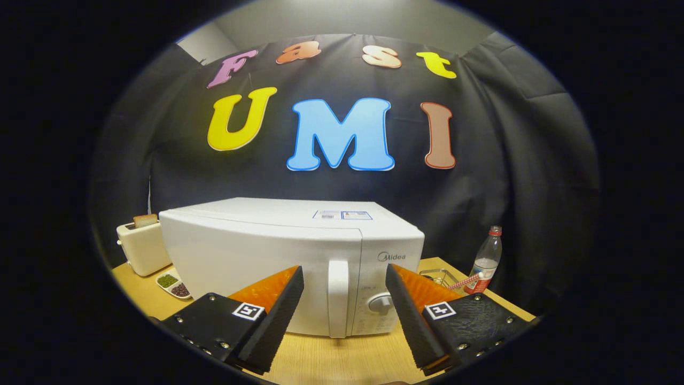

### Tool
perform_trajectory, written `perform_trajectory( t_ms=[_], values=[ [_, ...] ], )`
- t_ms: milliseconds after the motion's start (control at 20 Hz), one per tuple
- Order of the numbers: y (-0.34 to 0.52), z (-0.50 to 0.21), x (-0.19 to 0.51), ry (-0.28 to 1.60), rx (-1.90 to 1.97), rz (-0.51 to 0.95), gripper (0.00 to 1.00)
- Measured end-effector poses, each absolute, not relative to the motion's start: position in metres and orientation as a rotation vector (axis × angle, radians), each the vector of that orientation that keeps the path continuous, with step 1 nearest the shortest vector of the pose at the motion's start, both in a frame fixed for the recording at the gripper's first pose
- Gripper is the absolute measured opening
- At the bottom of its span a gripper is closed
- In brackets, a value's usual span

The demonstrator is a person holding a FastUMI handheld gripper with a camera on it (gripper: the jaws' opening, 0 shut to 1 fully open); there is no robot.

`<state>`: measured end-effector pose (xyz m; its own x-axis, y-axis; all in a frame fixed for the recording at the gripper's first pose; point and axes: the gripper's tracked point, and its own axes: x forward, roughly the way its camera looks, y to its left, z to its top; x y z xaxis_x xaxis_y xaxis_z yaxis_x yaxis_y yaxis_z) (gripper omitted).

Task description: Open the microwave, put the food inside, and close the microwave door.

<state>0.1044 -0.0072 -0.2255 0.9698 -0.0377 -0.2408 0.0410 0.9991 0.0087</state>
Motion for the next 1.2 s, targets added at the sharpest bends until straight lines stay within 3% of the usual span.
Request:
perform_trajectory(
  t_ms=[250, 400, 500, 550, 600, 700, 750, 850, 900, 950, 1050, 1200],
  values=[
    [-0.004, -0.267, 0.122, 0.306, 0.039, -0.031, 0.89],
    [-0.002, -0.270, 0.122, 0.279, 0.010, -0.037, 0.74],
    [0.004, -0.270, 0.124, 0.262, -0.016, -0.021, 0.72],
    [0.002, -0.273, 0.122, 0.280, -0.021, -0.032, 0.67],
    [0.003, -0.277, 0.121, 0.292, -0.014, -0.027, 0.35],
    [0.002, -0.277, 0.114, 0.308, -0.008, -0.022, 0.35],
    [0.002, -0.279, 0.121, 0.306, 0.007, -0.011, 0.28],
    [0.005, -0.281, 0.119, 0.318, 0.016, -0.001, 0.27],
    [0.004, -0.281, 0.118, 0.321, 0.027, 0.002, 0.19],
    [0.003, -0.282, 0.120, 0.323, 0.033, -0.002, 0.19],
    [0.003, -0.284, 0.121, 0.333, 0.071, -0.022, 0.10],
    [0.006, -0.282, 0.117, 0.334, 0.094, -0.018, 0.10]
  ],
)
